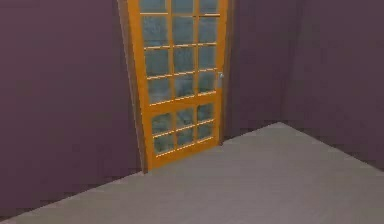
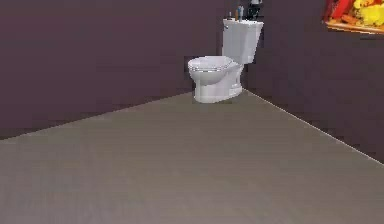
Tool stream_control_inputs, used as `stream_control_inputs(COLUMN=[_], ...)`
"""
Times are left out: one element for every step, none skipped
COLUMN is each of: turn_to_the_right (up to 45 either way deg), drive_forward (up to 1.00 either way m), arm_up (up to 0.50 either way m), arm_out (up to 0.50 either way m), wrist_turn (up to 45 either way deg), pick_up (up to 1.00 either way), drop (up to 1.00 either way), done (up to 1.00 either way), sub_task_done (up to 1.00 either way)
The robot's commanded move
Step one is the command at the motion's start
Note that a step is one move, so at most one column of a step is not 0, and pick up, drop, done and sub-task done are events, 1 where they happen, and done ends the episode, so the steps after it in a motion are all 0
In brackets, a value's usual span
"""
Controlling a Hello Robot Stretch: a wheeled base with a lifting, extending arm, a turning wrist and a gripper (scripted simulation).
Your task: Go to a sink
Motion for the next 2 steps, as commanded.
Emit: stream_control_inputs(turn_to_the_right=[-45.0,-45.0], drive_forward=[0.0,0.0], arm_up=[0.0,0.0], arm_out=[0.0,0.0], wrist_turn=[0.0,0.0], pick_up=[0.0,0.0], drop=[0.0,0.0], done=[0.0,0.0], sub_task_done=[0.0,0.0])
